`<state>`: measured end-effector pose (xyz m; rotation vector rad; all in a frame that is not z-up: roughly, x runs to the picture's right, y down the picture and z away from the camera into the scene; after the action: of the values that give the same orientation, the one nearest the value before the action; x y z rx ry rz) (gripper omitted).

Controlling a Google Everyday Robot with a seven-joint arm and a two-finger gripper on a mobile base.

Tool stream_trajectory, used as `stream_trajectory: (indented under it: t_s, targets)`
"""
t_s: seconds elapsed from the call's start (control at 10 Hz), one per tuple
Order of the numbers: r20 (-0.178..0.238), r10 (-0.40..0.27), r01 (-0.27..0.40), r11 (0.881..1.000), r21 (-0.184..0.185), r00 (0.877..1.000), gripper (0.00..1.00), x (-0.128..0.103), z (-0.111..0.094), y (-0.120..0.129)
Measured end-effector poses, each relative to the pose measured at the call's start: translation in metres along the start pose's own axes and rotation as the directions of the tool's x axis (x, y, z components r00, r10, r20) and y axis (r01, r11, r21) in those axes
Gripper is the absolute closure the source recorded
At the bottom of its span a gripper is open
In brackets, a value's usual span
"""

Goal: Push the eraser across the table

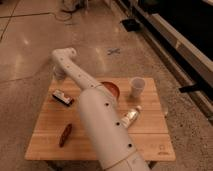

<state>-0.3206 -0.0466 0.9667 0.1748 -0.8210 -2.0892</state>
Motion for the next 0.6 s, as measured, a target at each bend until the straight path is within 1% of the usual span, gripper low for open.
stream_trajectory:
  t_s: [0.3, 0.4, 0.6]
  targets:
    - [-0.01, -0.023, 0.023, 1.0, 0.009, 1.0, 1.0, 0.001, 0.02, 0.007]
    - [-0.017, -0.023, 0.024, 1.0, 0.021, 1.0, 1.0, 0.002, 0.026, 0.007]
    - [-0.028, -0.021, 0.022, 0.999, 0.044, 0.999, 1.0, 0.005, 0.031, 0.003]
